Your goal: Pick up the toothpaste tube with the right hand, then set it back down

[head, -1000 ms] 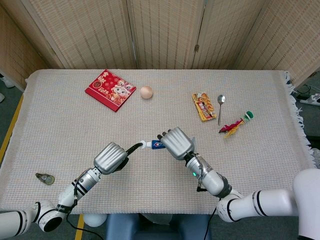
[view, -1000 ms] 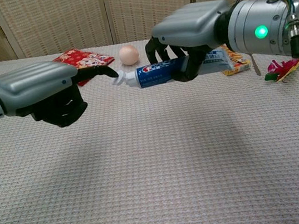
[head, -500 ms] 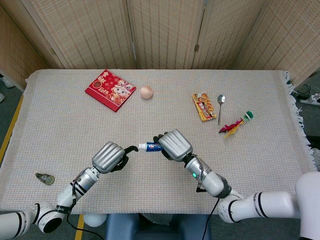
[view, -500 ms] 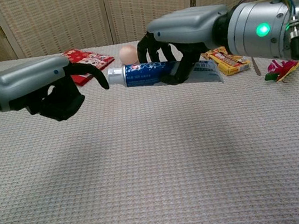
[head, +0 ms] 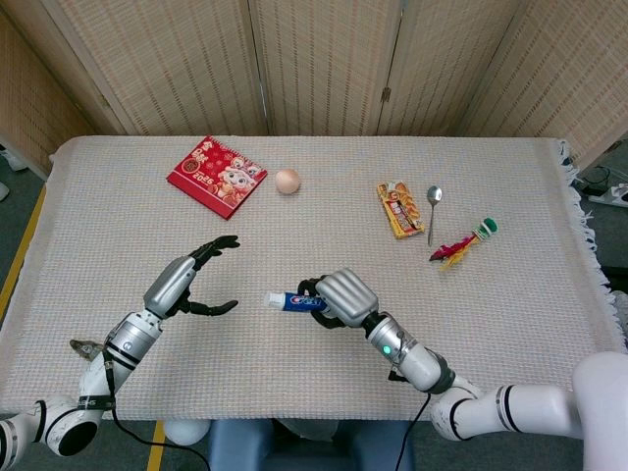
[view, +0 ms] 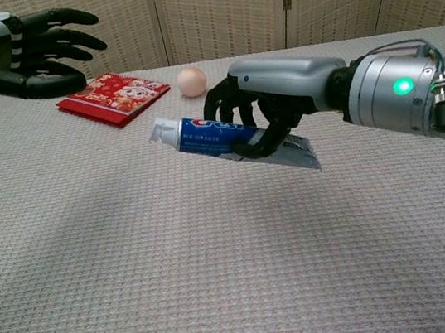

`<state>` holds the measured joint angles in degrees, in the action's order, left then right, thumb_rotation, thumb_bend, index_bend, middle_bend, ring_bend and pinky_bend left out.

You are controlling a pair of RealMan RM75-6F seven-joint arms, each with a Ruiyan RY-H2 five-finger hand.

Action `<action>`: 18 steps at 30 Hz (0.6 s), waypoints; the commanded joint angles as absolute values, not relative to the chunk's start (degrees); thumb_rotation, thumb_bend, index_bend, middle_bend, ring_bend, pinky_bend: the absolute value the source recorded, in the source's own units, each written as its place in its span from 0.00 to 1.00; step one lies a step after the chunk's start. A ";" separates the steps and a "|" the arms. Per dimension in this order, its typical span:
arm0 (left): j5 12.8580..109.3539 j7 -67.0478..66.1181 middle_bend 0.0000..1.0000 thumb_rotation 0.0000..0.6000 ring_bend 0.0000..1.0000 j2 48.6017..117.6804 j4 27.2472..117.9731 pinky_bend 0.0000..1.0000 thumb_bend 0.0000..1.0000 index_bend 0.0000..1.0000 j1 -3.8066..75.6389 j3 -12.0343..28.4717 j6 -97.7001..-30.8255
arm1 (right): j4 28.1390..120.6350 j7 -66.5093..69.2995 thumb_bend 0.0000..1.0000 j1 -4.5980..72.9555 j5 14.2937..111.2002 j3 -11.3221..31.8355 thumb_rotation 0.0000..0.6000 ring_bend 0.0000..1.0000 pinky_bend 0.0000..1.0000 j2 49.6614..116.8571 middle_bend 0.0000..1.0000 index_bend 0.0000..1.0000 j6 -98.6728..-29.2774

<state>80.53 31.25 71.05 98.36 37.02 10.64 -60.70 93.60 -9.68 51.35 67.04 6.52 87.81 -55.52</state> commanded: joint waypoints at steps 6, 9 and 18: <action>80.67 35.00 0.04 0.02 0.00 70.32 102.29 0.00 0.13 0.06 37.44 12.09 -59.50 | 89.95 -1.75 0.87 50.80 70.02 9.27 1.00 0.77 0.69 94.88 0.66 0.77 -54.14; 79.71 31.76 0.02 0.00 0.00 72.09 103.31 0.00 0.12 0.04 37.72 12.23 -59.97 | 89.35 0.84 0.87 50.90 70.43 10.62 1.00 0.77 0.69 97.07 0.66 0.77 -54.17; 79.51 20.22 0.01 0.00 0.00 78.55 102.08 0.00 0.13 0.02 37.97 12.84 -64.81 | 89.43 7.34 0.87 51.93 69.16 14.41 1.00 0.77 0.69 99.49 0.66 0.77 -51.10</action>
<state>79.48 21.83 77.07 102.50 37.84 12.65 -63.60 89.51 6.94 51.73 69.34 14.11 99.17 -51.37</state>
